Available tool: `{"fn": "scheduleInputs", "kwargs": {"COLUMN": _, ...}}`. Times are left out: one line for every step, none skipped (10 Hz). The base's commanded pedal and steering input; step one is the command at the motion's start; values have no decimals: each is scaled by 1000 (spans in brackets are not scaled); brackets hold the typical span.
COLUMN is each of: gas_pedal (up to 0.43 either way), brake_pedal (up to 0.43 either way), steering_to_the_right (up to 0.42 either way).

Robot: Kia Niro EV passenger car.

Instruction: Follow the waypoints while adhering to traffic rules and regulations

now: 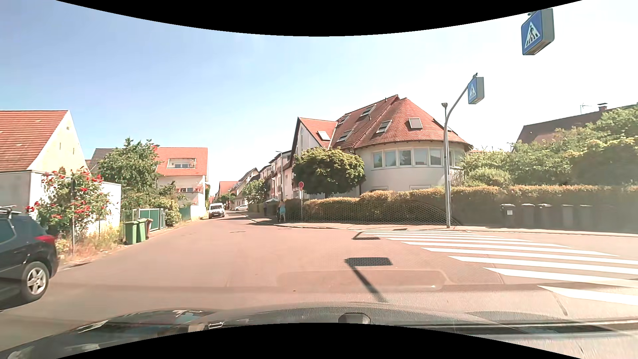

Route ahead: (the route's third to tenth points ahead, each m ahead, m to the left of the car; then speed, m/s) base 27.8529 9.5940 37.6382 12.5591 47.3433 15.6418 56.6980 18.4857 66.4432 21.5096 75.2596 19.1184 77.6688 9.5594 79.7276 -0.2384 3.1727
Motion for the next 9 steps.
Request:
{"fn": "scheduleInputs", "kwargs": {"gas_pedal": 39, "brake_pedal": 0, "steering_to_the_right": 58}}
{"fn": "scheduleInputs", "kwargs": {"gas_pedal": 39, "brake_pedal": 0, "steering_to_the_right": 40}}
{"fn": "scheduleInputs", "kwargs": {"gas_pedal": 39, "brake_pedal": 0, "steering_to_the_right": 25}}
{"fn": "scheduleInputs", "kwargs": {"gas_pedal": 8, "brake_pedal": 0, "steering_to_the_right": 15}}
{"fn": "scheduleInputs", "kwargs": {"gas_pedal": 0, "brake_pedal": 0, "steering_to_the_right": 9}}
{"fn": "scheduleInputs", "kwargs": {"gas_pedal": 0, "brake_pedal": 0, "steering_to_the_right": 0}}
{"fn": "scheduleInputs", "kwargs": {"gas_pedal": 0, "brake_pedal": 0, "steering_to_the_right": -11}}
{"fn": "scheduleInputs", "kwargs": {"gas_pedal": 0, "brake_pedal": 0, "steering_to_the_right": -24}}
{"fn": "scheduleInputs", "kwargs": {"gas_pedal": 0, "brake_pedal": 0, "steering_to_the_right": -38}}
